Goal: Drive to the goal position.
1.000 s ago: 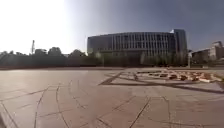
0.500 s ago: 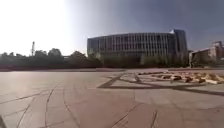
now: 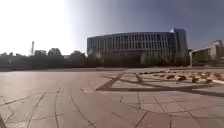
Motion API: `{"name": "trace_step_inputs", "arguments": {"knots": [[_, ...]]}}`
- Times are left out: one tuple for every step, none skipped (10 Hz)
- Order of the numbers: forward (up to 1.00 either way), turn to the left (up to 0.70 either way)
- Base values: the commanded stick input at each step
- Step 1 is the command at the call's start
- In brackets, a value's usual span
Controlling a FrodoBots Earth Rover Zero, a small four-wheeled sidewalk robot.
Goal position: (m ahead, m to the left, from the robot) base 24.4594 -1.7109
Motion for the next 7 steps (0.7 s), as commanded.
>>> {"name": "trace_step_inputs", "arguments": {"knots": [[0.7,-0.3],[0.7,0.0],[0.7,0.0],[0.7,0.0],[0.7,0.0],[0.7,0.0],[0.7,0.0]]}}
